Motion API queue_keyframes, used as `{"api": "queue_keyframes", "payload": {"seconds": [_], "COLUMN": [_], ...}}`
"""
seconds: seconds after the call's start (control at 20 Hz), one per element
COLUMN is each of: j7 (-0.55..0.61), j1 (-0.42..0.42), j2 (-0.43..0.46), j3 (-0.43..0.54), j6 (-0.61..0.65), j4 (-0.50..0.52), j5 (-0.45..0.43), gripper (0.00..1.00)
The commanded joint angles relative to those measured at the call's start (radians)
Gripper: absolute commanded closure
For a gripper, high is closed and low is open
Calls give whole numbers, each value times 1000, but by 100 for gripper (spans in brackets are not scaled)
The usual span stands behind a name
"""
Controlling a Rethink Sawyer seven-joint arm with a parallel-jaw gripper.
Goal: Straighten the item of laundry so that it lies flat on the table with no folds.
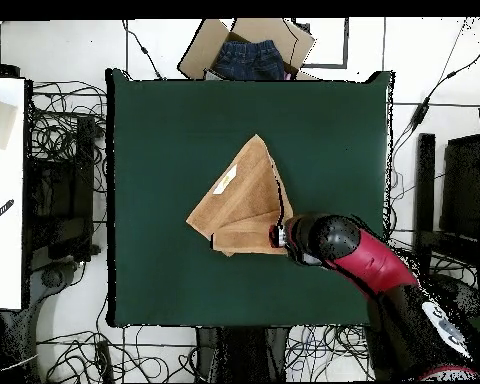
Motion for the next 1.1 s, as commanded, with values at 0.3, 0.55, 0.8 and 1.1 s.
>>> {"api": "queue_keyframes", "payload": {"seconds": [0.3, 0.55, 0.8, 1.1], "j7": [-62, -42, -60, -101], "j1": [-1, 26, 10, -34], "j2": [33, 29, 34, 67], "j3": [103, 111, 134, 165], "j6": [387, 472, 510, 496], "j4": [-219, -290, -313, -319], "j5": [-106, -138, -155, -156], "gripper": [100, 100, 100, 100]}}
